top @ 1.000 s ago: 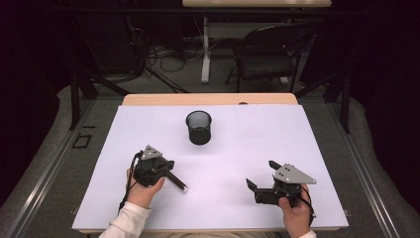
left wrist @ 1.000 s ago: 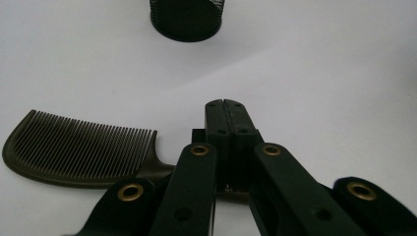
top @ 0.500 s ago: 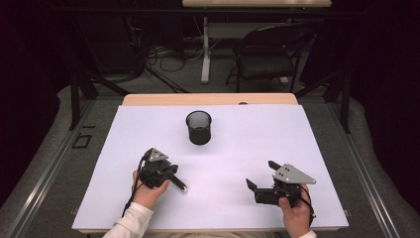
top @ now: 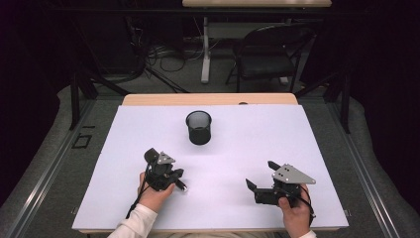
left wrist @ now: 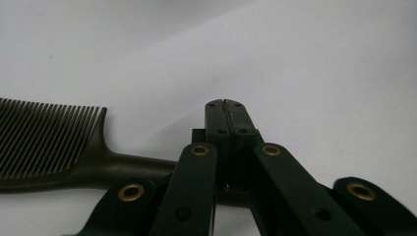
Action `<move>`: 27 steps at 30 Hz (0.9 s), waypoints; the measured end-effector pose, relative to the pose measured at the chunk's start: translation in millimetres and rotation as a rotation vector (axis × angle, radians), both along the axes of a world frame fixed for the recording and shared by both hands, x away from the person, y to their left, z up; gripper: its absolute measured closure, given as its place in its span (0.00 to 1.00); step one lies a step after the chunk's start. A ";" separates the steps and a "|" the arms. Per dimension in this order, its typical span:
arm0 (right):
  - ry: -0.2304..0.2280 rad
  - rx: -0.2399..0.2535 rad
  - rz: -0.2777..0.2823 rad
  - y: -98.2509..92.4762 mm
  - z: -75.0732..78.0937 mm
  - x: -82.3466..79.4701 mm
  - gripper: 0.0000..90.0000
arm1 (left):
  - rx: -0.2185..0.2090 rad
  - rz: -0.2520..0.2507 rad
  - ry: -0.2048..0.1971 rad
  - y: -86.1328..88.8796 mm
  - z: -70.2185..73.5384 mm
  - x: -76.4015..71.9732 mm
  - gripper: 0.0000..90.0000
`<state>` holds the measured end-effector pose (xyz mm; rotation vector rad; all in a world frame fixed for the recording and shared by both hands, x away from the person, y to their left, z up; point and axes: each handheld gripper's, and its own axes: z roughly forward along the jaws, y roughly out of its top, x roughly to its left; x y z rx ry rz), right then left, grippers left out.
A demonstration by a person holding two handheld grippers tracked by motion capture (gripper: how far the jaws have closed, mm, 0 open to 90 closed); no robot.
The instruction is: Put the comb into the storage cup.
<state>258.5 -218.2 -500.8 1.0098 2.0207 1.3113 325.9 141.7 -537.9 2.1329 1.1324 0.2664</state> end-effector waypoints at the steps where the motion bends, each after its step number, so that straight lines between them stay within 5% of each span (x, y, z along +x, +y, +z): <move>1: 0.001 0.001 -0.001 0.1 -0.1 -0.1 0.08 | 0.005 -0.004 -0.002 -1.0 -0.5 -0.2 1.00; 27: 0.003 0.001 0.003 0.0 -0.6 -0.2 0.10 | 0.037 -0.054 0.035 -10.5 -8.2 -7.3 1.00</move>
